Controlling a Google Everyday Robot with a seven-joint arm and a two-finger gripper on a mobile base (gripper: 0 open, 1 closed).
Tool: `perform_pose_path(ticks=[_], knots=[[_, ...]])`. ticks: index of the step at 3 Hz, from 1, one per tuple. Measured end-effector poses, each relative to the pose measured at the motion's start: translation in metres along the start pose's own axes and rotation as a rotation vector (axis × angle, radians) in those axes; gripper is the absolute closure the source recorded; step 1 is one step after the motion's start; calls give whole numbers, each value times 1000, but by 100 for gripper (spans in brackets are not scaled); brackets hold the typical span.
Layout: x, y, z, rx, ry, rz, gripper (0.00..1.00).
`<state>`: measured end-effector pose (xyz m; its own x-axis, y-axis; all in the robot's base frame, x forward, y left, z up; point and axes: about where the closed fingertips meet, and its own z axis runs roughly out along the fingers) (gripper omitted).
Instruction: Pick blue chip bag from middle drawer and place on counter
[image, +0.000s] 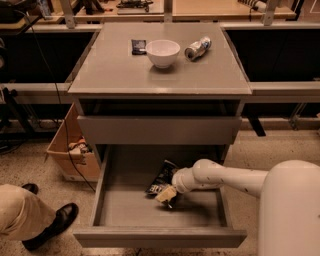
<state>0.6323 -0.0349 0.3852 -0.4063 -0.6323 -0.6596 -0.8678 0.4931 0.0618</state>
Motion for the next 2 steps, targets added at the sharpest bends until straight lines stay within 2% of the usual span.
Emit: perform_pose_path(ticks=[2], knots=[[4,1,3,22,-2,-11,65]])
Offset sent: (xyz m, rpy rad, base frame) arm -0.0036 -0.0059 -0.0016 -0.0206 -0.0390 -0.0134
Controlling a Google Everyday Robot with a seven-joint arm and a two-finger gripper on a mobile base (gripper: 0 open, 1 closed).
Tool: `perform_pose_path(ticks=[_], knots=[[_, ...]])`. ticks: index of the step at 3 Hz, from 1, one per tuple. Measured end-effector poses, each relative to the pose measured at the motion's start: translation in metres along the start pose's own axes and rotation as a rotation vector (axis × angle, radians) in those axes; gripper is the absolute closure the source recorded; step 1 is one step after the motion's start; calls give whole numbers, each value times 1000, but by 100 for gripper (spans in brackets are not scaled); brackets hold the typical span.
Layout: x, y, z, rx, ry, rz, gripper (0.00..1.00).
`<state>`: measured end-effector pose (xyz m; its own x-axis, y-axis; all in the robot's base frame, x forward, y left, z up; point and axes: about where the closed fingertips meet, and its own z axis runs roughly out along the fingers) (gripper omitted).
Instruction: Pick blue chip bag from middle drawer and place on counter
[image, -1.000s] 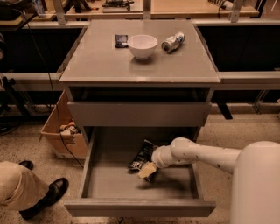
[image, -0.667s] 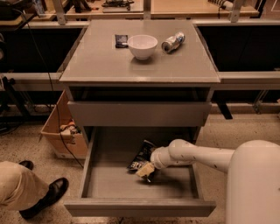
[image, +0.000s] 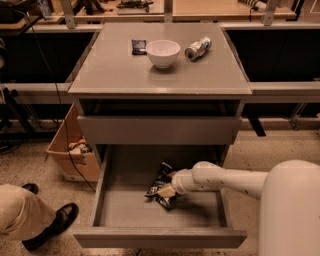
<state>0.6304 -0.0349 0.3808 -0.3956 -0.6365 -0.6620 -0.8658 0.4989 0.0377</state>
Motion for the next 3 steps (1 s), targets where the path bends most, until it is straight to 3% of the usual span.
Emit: perform_pose_path(ticks=[1,2,3], knots=[[-2,5,-22,13,-5,7,88],[-12,18,-72,4,-34,16,100],[-26,17,-126,-10,-106,42,100]])
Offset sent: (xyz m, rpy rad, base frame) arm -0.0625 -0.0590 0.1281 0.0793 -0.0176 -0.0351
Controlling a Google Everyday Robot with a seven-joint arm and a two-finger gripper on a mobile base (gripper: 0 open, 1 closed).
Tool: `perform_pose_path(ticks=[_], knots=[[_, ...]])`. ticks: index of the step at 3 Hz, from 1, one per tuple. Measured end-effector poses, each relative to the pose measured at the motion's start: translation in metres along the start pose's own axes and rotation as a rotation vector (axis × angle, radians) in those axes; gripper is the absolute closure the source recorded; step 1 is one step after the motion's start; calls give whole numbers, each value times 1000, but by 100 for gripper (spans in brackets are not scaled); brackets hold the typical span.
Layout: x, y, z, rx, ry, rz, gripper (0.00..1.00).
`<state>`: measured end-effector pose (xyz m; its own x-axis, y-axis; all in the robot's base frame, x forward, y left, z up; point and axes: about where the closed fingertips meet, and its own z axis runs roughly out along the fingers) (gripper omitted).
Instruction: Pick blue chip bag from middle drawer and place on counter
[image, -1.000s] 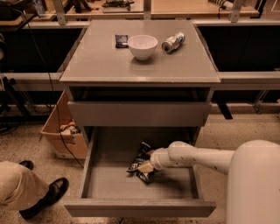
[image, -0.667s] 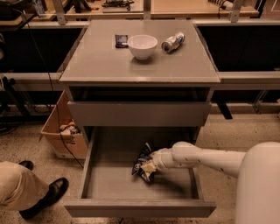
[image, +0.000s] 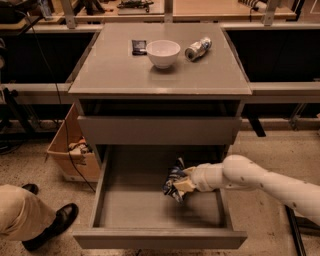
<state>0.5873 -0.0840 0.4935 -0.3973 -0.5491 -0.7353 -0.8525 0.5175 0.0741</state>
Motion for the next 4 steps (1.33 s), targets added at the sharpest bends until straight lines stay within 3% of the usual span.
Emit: perform_pose_path(ticks=[2,3,4], knots=[[-51,-16,-159,-48,-141,27,100],[-73,-10,-202,-68,-176,14,100],[-73,-10,-202,-68,-176,14,100]])
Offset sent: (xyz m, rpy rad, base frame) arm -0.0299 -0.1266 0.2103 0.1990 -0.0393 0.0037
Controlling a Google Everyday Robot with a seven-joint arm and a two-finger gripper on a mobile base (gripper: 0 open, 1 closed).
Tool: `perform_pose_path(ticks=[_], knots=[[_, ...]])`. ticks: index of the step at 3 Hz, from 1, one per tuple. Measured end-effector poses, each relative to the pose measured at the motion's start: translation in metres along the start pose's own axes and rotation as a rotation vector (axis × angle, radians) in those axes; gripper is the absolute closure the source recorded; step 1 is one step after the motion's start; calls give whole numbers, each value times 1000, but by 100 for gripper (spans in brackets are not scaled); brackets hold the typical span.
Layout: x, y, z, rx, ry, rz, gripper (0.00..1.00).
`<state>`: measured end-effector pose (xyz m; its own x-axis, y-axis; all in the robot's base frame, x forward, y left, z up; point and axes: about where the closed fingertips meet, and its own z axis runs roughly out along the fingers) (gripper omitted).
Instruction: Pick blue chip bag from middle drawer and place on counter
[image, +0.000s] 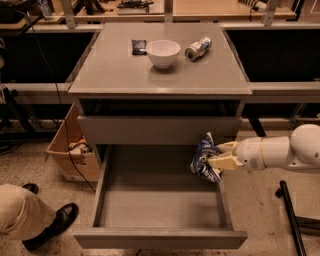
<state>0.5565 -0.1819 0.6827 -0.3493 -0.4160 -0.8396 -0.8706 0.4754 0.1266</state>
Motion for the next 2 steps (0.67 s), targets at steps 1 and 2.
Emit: perform_pose_path(ticks=[1,2], knots=[[-23,7,-12,11,-13,-46,100],[-84,3,-64,123,-43,-176,100]])
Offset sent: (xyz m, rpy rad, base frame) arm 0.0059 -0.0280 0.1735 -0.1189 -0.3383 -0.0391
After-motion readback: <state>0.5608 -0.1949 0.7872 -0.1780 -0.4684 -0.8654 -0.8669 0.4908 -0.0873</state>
